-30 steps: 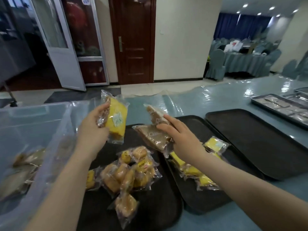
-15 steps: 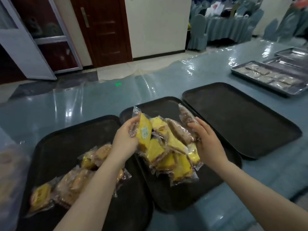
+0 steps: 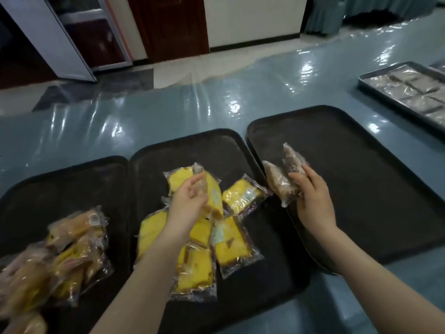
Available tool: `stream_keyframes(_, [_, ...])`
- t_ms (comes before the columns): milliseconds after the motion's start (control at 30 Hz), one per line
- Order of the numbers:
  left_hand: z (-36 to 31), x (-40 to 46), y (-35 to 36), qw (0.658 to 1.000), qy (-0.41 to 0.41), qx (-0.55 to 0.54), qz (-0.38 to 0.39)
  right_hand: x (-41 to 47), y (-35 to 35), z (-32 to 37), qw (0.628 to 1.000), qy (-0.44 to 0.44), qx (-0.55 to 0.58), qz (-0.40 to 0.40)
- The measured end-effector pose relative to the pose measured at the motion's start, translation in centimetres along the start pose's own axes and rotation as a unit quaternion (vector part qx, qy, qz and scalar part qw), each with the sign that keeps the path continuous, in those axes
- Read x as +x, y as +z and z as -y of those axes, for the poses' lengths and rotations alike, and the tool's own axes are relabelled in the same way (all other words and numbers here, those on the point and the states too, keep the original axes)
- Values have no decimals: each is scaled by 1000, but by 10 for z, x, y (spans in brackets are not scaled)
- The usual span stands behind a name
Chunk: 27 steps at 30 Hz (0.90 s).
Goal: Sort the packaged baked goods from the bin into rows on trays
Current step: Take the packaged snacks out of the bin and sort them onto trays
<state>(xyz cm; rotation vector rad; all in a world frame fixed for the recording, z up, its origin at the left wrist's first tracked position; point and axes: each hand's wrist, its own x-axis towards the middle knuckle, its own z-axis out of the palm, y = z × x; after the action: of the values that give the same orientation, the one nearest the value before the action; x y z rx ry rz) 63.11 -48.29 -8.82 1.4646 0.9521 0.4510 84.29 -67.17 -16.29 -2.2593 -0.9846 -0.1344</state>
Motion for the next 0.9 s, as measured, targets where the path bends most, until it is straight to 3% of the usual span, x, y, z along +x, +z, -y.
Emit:
stream_keyframes(67, [5, -2, 16, 997, 6, 71, -15, 8, 2, -22, 999, 23, -29, 17])
stream_keyframes(200, [13, -9, 20, 987, 36, 129, -95, 11, 18, -46, 970, 119, -117, 176])
stream_keyframes(300, [12, -16, 15, 985, 55, 128, -105, 15, 20, -43, 957, 147, -82, 235])
stream_keyframes(467, [22, -27, 10, 989, 49, 88, -109, 9, 18, 0, 982, 38, 29, 182])
stream_keyframes(633, [23, -47, -8, 994, 50, 49, -87, -11, 26, 67, 960, -25, 159, 231])
stream_keyframes(900, [45, -108, -108, 994, 49, 15, -94, -68, 54, 181, 937, -82, 213, 264])
